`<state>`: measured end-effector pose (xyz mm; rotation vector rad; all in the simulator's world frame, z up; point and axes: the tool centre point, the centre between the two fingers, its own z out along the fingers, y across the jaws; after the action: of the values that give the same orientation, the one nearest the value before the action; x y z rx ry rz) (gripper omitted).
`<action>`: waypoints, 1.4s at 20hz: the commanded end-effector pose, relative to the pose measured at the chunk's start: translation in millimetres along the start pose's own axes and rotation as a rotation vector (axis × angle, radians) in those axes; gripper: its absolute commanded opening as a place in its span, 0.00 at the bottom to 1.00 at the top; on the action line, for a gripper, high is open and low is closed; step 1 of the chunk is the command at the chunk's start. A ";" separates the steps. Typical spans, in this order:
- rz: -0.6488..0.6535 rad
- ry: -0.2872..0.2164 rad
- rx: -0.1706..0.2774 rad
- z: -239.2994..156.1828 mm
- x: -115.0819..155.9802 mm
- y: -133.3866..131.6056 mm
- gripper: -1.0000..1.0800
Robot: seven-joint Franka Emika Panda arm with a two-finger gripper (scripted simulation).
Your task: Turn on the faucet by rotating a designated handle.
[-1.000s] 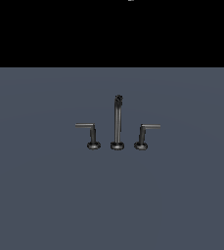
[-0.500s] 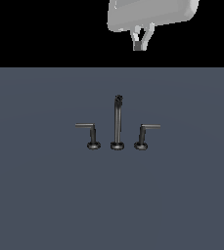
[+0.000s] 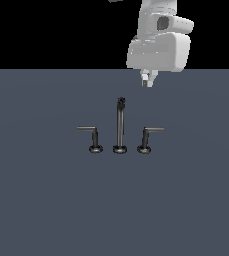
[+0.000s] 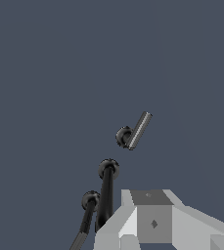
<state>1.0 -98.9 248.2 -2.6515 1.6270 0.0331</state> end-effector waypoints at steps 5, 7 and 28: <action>0.200 0.013 -0.003 62.5 31.8 -9.2 0.00; 0.253 0.017 -0.004 80.0 39.6 -10.1 0.00; 0.449 0.037 -0.008 148.3 66.1 -4.0 0.00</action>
<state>36.3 -149.0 97.8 -2.2461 2.1969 0.0011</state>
